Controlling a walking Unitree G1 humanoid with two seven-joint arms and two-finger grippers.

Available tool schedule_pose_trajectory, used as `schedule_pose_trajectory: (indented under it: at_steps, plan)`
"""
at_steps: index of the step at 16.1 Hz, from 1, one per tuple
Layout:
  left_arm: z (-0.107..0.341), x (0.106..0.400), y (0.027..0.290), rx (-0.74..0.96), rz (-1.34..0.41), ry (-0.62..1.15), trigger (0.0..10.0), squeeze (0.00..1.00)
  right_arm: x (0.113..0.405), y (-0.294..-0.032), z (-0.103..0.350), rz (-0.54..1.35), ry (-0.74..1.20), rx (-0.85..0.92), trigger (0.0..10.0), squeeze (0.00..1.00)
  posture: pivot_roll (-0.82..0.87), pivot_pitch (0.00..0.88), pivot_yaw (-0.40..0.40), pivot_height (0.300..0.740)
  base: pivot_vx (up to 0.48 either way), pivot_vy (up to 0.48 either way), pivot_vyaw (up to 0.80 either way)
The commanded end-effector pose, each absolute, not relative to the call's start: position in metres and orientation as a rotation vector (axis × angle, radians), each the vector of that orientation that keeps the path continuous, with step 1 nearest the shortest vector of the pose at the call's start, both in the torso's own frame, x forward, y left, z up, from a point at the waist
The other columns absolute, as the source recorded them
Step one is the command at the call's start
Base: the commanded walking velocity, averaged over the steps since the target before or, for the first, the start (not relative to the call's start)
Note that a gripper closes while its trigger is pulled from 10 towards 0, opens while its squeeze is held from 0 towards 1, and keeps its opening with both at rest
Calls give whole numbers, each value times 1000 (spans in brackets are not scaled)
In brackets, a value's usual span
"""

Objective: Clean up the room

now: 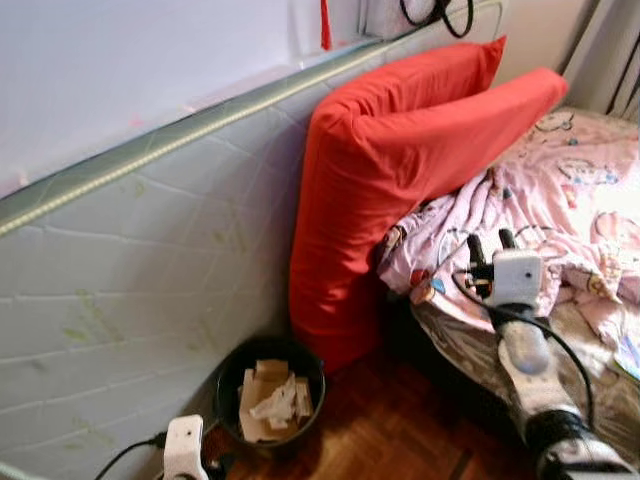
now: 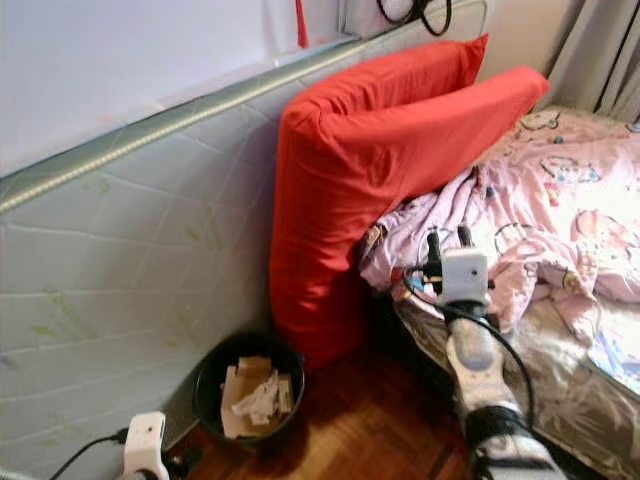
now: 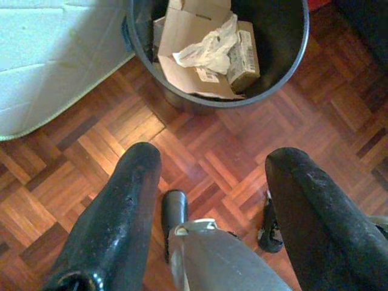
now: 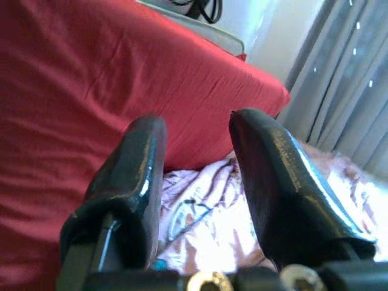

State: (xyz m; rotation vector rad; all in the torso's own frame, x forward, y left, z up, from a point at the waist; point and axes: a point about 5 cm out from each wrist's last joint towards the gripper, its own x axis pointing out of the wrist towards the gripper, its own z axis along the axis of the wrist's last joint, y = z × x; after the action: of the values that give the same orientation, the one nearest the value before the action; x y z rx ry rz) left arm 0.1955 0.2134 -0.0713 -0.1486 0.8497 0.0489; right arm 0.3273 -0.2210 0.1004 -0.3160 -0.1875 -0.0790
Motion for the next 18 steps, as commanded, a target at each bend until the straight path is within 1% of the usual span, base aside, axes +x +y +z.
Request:
schedule_pose_trajectory:
  at_steps: [1, 3, 4, 5, 6, 7, 8, 9, 10, 11, 12, 13, 15, 18]
  plan:
    - [-72, 193, 214, -153, 55, 852, 10000, 0, 320, -226, 86, -68, -118, -336, 10000, 0, 9, 0, -7, 740, 0, 0, 0]
    - [-73, 193, 213, -154, 54, 853, 10000, 0, 309, -237, 61, -59, 47, -358, 10000, 0, 15, 0, -9, 740, 0, 0, 0]
    - [-72, 193, 213, -146, 51, 856, 10000, 0, 283, -257, 24, -114, 281, -391, 10000, 0, 32, 0, -1, 740, 0, 0, 0]
    - [-72, 194, 214, -138, 49, 858, 10000, 0, 258, -263, -8, -121, 502, -290, 10000, 0, 30, 0, 3, 740, 0, 0, 0]
    - [-72, 195, 215, -137, 49, 858, 10000, 0, 245, -266, -20, -160, 573, -268, 10000, 0, 38, 0, 8, 740, 0, 0, 0]
    - [-71, 195, 216, -136, 51, 857, 10000, 0, 221, -262, -42, -139, 739, -244, 10000, 0, 37, 0, 6, 740, 0, 0, 0]
    - [-71, 196, 217, -133, 51, 858, 10000, 0, 207, -265, -50, -203, 770, -233, 10000, 0, 38, 0, 16, 740, 0, 0, 0]
    - [-71, 196, 217, -128, 47, 860, 10000, 0, 196, -265, -57, -273, 806, -134, 10000, 0, 36, 0, 22, 740, 0, 0, 0]
    - [-70, 196, 217, -119, 36, 865, 10000, 0, 174, -255, -73, -283, 908, -56, 10000, 0, 40, 0, 21, 740, 0, 0, 0]
    - [-70, 197, 217, -119, 33, 864, 10000, 0, 164, -247, -81, -265, 963, -27, 10000, 0, 42, 0, 21, 740, 0, 0, 0]
    - [-70, 197, 217, -117, 30, 863, 10000, 0, 157, -241, -85, -259, 988, -18, 10000, 0, 42, 0, 21, 740, 0, 0, 0]
    - [-70, 197, 218, -104, 20, 864, 10000, 0, 156, -231, -88, -232, 1001, 34, 10000, 0, 42, 0, 24, 740, 0, 0, 0]
    - [-69, 199, 218, -77, 7, 863, 10000, 0, 167, -222, -86, -157, 988, 44, 10000, 0, 41, 0, 25, 740, 0, 0, 0]
    - [-69, 199, 219, -59, 17, 872, 10000, 0, 189, -225, -75, -146, 942, 30, 10000, 0, 32, 0, 21, 740, 0, 0, 0]
